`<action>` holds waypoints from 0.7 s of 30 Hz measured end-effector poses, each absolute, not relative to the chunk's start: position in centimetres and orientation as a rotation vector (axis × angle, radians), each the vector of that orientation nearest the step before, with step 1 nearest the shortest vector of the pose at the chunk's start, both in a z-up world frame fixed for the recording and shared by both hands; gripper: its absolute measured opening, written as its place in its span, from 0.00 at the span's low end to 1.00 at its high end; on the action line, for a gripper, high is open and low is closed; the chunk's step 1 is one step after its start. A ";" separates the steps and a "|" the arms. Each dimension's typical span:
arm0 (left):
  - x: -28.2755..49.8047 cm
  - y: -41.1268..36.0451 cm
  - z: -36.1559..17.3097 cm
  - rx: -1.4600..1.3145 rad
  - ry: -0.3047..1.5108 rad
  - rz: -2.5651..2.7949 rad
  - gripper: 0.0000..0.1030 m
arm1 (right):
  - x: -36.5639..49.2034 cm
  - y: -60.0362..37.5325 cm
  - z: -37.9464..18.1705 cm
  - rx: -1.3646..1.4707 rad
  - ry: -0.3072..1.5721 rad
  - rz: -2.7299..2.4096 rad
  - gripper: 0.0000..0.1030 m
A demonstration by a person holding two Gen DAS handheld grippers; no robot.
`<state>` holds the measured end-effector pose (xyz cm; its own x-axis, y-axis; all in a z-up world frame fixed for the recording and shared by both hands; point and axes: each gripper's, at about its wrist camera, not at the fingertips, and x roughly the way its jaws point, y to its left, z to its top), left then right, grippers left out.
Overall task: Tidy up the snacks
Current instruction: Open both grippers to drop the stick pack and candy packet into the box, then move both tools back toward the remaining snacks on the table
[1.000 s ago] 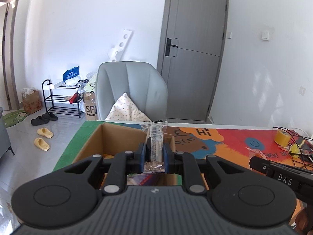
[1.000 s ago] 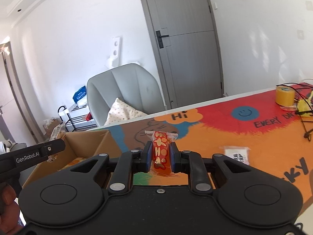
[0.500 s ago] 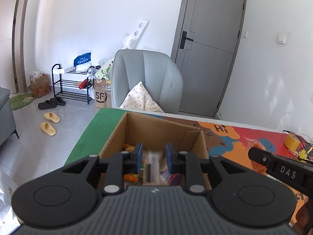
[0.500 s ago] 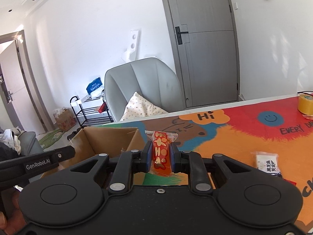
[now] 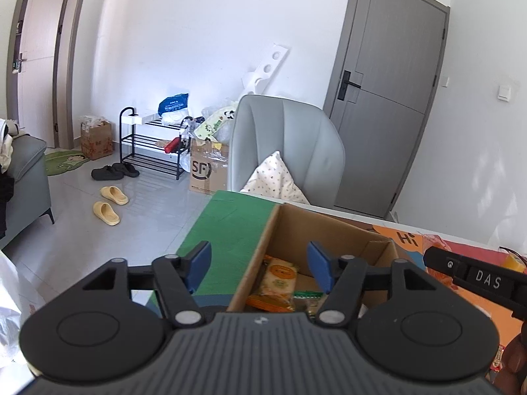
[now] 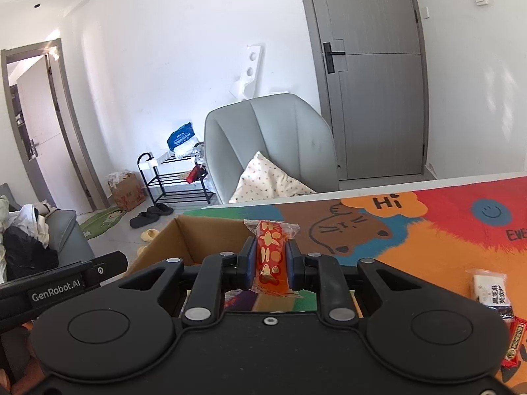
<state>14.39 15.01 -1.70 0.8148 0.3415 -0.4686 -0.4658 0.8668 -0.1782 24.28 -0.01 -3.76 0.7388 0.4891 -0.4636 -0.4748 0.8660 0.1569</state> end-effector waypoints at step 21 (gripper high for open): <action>13.3 17.1 -2.1 -0.319 0.427 0.514 0.84 | 25.0 3.2 -3.5 0.045 0.546 0.571 0.42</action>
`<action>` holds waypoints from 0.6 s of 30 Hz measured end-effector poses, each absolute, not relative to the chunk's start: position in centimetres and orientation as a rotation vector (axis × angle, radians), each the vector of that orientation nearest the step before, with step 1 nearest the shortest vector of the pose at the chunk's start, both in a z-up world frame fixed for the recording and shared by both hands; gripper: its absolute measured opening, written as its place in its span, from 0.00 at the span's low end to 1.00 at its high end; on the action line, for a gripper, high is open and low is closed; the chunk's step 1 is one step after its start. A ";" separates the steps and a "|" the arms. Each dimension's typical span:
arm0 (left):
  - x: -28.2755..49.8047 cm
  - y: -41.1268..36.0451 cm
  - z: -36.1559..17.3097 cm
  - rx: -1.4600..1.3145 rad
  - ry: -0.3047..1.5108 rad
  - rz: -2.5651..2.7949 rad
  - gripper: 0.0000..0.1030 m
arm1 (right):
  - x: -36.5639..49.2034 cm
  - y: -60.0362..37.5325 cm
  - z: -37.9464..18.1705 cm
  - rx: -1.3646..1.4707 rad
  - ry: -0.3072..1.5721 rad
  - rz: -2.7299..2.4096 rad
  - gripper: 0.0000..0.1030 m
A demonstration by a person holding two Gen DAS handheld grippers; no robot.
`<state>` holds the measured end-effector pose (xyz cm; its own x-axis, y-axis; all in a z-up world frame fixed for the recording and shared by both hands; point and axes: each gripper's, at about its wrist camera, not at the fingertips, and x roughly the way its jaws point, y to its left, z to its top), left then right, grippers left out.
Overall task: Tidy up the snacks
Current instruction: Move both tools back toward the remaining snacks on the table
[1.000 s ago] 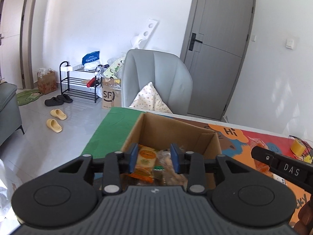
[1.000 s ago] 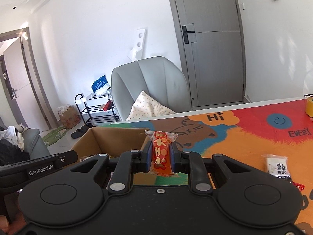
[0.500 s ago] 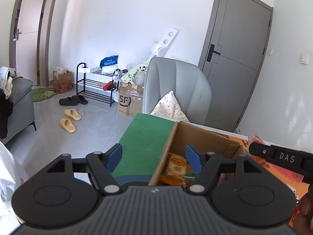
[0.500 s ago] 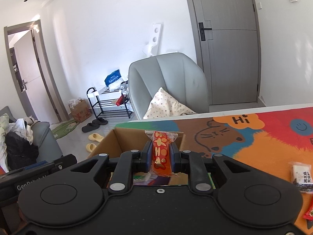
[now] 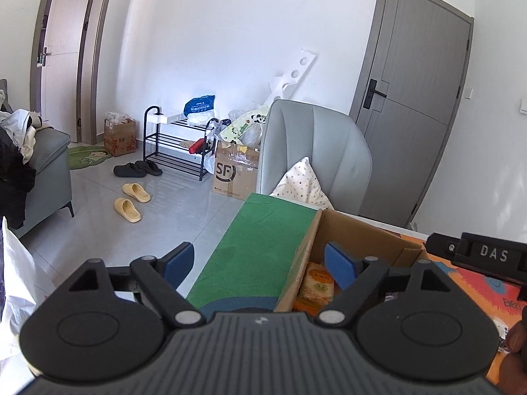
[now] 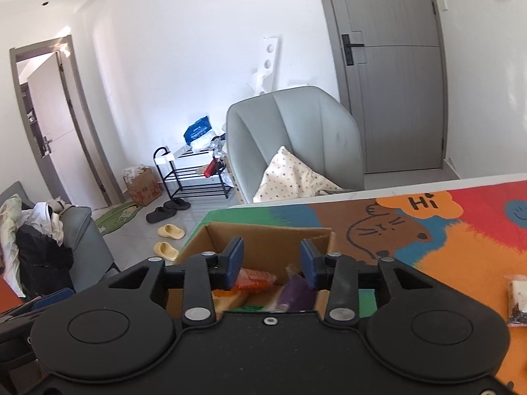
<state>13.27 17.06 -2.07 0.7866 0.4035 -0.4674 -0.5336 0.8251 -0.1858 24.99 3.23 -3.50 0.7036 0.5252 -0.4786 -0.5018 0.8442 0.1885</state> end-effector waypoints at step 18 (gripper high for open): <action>14.6 10.2 -1.5 -0.229 0.437 0.396 0.92 | 23.6 -5.9 -4.1 0.100 0.556 0.420 0.62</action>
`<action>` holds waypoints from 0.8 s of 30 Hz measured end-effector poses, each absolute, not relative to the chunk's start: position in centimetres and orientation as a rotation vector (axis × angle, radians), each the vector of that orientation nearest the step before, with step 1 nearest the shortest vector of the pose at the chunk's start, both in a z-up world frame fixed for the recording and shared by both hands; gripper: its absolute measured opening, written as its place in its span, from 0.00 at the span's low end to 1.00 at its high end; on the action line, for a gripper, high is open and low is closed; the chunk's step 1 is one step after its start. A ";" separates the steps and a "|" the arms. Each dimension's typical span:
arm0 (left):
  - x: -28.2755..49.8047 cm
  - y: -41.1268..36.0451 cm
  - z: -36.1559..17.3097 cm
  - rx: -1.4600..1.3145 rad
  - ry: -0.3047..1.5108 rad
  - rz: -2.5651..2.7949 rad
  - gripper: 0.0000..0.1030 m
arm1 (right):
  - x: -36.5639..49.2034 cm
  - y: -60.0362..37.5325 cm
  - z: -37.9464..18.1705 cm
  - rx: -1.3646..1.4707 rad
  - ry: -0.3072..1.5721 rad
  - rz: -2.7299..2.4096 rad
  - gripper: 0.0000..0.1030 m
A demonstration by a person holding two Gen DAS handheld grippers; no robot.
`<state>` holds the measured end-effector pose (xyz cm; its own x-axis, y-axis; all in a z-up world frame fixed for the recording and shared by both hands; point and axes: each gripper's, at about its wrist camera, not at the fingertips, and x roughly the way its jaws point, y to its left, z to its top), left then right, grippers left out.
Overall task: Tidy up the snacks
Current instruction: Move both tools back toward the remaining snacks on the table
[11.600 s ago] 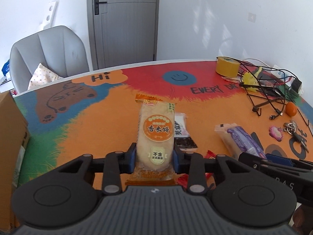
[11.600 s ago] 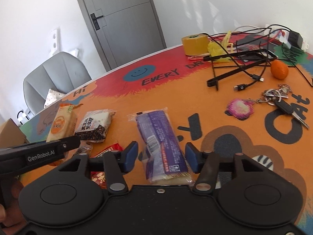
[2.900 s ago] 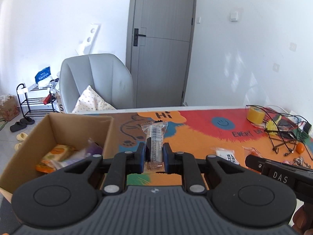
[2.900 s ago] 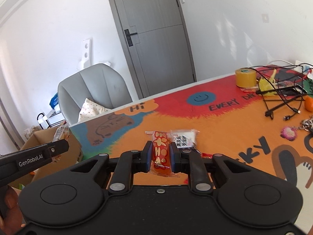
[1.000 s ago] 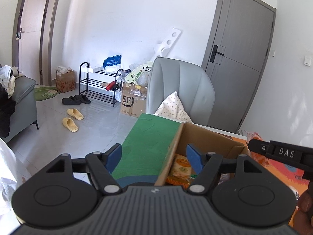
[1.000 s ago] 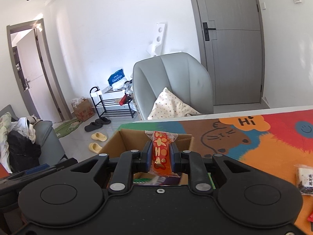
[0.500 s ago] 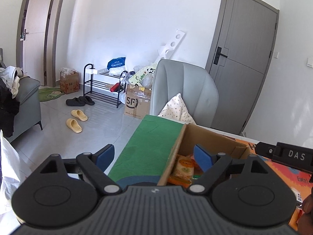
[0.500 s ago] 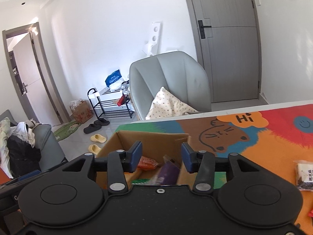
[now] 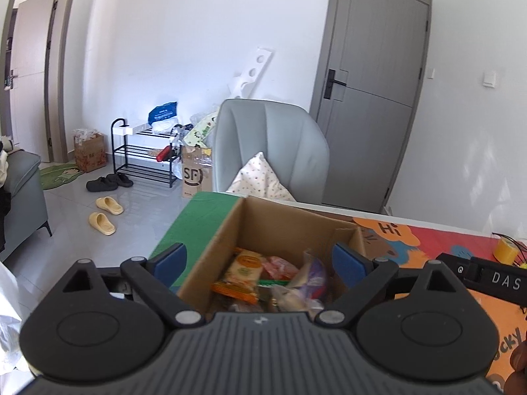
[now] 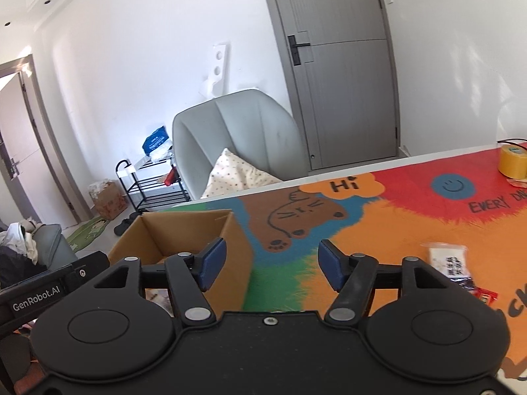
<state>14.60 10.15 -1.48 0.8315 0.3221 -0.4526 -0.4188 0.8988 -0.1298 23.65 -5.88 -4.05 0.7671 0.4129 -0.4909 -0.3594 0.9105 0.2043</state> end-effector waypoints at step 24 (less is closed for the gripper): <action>17.4 1.0 -2.6 -0.154 0.485 0.215 0.92 | 22.6 -16.6 -5.6 0.159 0.565 0.206 0.78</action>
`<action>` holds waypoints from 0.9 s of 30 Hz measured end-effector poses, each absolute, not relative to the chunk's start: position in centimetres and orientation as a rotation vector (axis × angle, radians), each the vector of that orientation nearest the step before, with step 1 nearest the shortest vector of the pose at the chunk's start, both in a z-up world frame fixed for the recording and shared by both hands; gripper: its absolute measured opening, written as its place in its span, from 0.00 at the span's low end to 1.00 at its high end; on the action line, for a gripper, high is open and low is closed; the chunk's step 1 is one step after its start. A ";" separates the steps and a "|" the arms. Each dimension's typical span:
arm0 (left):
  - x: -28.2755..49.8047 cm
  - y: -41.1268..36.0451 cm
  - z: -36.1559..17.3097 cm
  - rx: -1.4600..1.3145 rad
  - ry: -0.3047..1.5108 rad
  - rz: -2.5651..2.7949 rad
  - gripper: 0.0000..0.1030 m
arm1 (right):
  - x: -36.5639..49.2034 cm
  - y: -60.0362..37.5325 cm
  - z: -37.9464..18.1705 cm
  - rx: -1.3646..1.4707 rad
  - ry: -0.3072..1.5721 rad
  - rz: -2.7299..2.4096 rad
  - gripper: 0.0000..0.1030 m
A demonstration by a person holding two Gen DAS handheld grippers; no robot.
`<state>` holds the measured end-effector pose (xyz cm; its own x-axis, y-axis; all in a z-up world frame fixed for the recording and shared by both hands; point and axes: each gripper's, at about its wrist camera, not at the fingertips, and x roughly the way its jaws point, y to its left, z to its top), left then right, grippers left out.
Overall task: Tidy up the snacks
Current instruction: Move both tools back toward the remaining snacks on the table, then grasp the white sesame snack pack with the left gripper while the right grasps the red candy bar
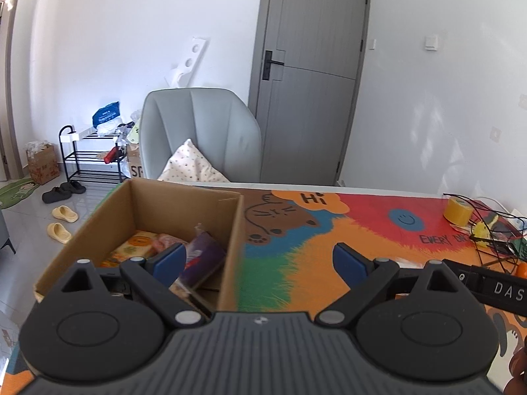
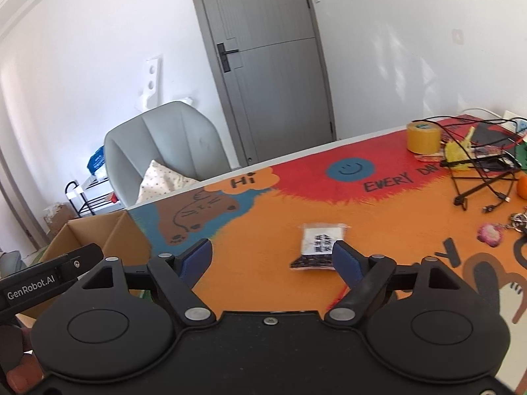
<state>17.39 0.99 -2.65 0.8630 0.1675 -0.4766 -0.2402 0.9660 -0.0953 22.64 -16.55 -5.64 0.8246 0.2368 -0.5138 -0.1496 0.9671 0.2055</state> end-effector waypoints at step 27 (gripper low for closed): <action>22.6 -4.8 -7.1 -0.069 0.627 0.132 0.92 | 25.9 -21.5 -11.8 0.213 0.707 0.097 0.76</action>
